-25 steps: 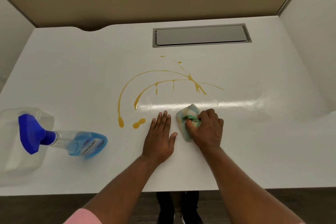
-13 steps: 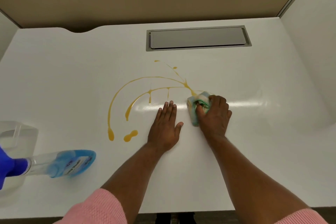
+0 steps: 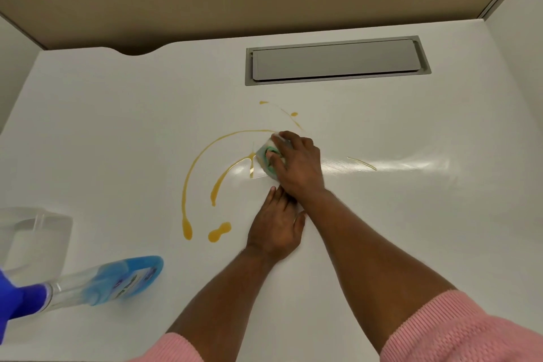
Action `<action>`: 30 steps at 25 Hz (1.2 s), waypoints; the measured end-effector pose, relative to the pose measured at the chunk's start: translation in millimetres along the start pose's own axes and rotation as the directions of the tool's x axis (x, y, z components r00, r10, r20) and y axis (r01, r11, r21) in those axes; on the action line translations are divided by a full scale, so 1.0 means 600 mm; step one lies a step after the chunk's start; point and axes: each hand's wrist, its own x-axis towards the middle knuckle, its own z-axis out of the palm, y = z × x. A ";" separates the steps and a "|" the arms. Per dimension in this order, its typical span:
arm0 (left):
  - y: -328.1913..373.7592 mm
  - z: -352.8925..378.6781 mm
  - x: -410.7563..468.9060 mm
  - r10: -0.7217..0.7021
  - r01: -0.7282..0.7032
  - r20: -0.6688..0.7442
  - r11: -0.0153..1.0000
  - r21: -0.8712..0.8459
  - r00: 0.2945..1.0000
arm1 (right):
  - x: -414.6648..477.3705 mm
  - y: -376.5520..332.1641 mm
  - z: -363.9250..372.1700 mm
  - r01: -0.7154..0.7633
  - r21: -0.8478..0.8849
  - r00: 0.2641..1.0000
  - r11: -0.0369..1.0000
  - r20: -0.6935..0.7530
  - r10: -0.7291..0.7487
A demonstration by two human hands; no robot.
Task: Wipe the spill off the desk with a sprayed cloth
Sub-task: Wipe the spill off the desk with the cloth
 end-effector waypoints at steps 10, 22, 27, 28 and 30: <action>0.001 0.007 0.000 -0.022 0.023 -0.024 0.998 0.050 0.999 | -0.065 0.204 -0.107 -0.431 -0.144 0.859 0.891 -0.369 0.356; 0.007 -0.010 -0.006 -0.034 0.029 -0.106 0.998 -0.056 0.994 | -0.073 0.075 -0.028 -0.194 -0.087 0.975 0.977 -0.127 0.183; -0.006 -0.039 -0.055 -0.111 0.110 -0.142 0.994 -0.014 0.984 | -0.095 0.030 -0.004 -0.054 -0.104 0.998 0.993 -0.016 0.052; -0.014 -0.044 -0.080 -0.132 0.135 -0.134 0.991 0.012 0.982 | -0.104 0.019 0.002 -0.030 -0.103 0.999 0.994 0.009 0.031; -0.034 -0.053 -0.136 -0.209 0.216 -0.119 0.975 0.047 0.971 | -0.121 -0.006 0.012 0.019 -0.100 0.999 0.995 0.047 -0.014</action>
